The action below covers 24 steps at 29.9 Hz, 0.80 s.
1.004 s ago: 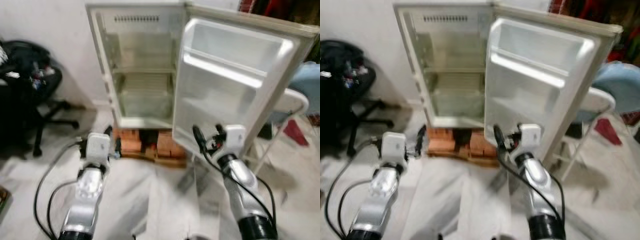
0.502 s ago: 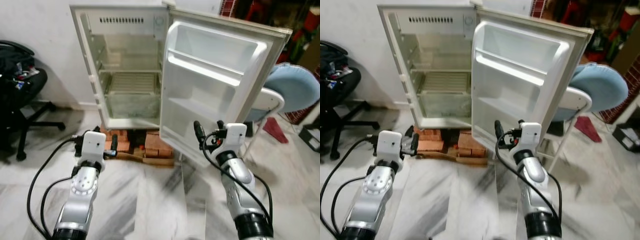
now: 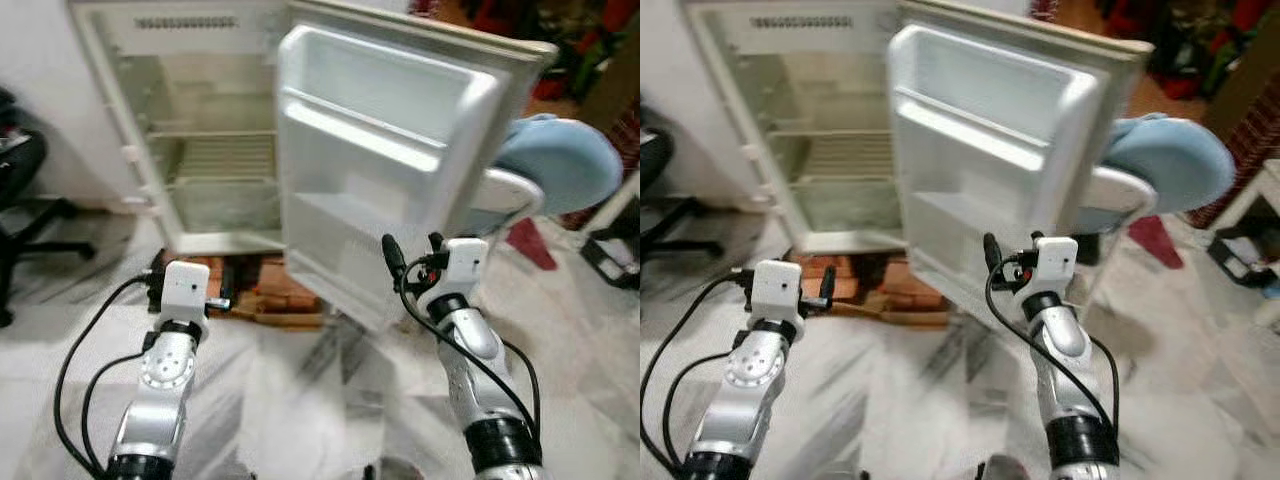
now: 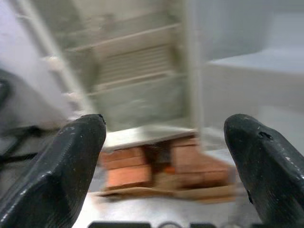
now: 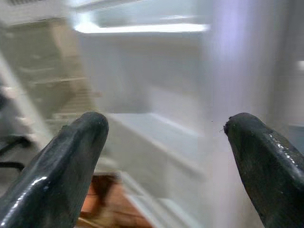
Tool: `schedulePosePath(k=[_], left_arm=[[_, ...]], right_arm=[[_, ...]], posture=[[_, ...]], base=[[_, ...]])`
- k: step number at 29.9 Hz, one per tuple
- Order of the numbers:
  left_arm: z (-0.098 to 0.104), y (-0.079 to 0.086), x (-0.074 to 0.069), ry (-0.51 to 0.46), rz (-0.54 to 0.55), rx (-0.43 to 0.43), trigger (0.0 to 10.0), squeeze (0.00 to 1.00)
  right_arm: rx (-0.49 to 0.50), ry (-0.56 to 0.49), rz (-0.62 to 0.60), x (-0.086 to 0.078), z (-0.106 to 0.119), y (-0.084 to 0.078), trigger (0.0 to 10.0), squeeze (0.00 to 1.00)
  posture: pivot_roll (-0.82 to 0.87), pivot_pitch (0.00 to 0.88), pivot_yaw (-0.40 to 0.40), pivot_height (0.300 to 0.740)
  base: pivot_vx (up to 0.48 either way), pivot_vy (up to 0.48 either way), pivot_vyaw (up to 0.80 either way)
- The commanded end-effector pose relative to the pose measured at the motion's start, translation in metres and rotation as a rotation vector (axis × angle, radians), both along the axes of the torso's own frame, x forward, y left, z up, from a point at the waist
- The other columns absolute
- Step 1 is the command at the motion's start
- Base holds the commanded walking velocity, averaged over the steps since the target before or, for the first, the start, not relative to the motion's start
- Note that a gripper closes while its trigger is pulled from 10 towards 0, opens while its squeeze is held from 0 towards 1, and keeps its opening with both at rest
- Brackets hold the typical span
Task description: Restocking fridge
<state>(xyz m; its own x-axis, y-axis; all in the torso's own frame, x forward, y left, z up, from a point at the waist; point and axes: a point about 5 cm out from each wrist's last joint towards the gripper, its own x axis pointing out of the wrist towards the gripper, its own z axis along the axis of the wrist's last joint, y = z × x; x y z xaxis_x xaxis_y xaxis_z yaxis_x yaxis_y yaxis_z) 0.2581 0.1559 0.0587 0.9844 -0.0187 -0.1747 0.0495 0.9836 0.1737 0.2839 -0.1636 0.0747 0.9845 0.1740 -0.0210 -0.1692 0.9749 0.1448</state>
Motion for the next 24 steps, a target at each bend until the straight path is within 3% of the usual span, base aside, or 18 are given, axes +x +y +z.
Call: schedulePosePath(k=[1, 6, 12, 16, 19, 24], left_arm=[[0.003, 0.005, 0.001, -0.011, 0.01, 0.017, 10.0, 0.0], [0.002, 0.006, 0.0, -0.004, 0.016, 0.016, 10.0, 0.0], [0.003, 0.005, -0.001, -0.016, 0.034, -0.002, 10.0, 0.0], [-0.002, 0.01, -0.006, -0.001, 0.046, 0.018, 10.0, 0.0], [-0.009, 0.024, -0.014, 0.034, 0.085, 0.02, 10.0, 0.0], [-0.012, 0.033, -0.021, 0.048, 0.115, 0.032, 10.0, 0.0]], right_arm=[[0.005, -0.029, 0.003, 0.003, 0.007, 0.002, 10.0, 0.0], [0.005, -0.029, 0.007, 0.004, 0.007, 0.003, 10.0, 0.0], [-0.031, -0.045, 0.034, 0.006, 0.01, 0.003, 10.0, 0.0], [-0.048, -0.073, 0.036, 0.019, 0.019, -0.003, 10.0, 0.0], [-0.069, -0.11, 0.039, 0.033, 0.031, -0.004, 10.0, 0.0], [-0.056, -0.126, -0.003, 0.049, 0.042, -0.006, 10.0, 0.0]], posture=[[-0.01, 0.0, -0.001, 0.74], [-0.01, 0.0, -0.004, 0.74], [-0.01, 0.0, -0.005, 0.74], [-0.01, 0.0, -0.001, 0.74], [0.01, 0.003, -0.01, 0.74], [0.03, 0.004, -0.018, 0.74]], base=[[0.289, -0.262, 0.0], [0.268, -0.259, 0.0], [0.0, 0.0, 0.0], [0.0, 0.0, 0.0], [0.0, 0.0, 0.71], [0.0, 0.0, 0.8]])
